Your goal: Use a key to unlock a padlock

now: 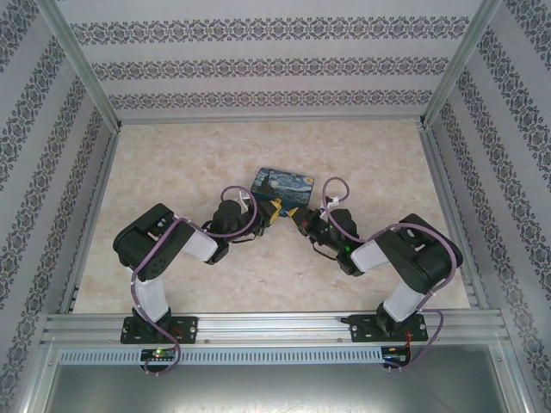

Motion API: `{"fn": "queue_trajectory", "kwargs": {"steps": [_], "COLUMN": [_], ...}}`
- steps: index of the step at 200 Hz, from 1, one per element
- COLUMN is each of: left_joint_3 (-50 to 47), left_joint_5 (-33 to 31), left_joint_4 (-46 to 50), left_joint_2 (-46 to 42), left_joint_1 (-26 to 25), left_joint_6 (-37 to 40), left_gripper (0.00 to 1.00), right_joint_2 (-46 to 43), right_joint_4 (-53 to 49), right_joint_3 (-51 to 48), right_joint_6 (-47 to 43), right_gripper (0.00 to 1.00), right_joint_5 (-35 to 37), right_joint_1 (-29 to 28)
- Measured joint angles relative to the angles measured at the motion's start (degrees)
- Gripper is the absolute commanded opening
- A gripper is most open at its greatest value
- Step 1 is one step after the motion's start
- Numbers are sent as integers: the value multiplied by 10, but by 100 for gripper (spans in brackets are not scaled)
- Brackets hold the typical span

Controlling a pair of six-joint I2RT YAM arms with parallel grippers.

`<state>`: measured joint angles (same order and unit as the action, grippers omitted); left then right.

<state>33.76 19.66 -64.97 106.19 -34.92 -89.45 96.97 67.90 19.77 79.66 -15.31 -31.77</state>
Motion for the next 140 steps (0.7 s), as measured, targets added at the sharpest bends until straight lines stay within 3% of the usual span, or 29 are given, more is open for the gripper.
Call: {"fn": "queue_trajectory", "kwargs": {"steps": [38, 140], "left_joint_3": [0, 2], "left_joint_5": [-8, 3], "left_joint_4": [-1, 0], "left_joint_2": [0, 0], "left_joint_1": [0, 0], "left_joint_6": [-6, 5], "left_gripper": [0, 0], "right_joint_2": [41, 55], "right_joint_4": [64, 77], "right_joint_3": [0, 6], "right_joint_6": [23, 42], "right_gripper": [0, 0], "right_joint_5": [-29, -112], "right_joint_1": [12, 54]}}
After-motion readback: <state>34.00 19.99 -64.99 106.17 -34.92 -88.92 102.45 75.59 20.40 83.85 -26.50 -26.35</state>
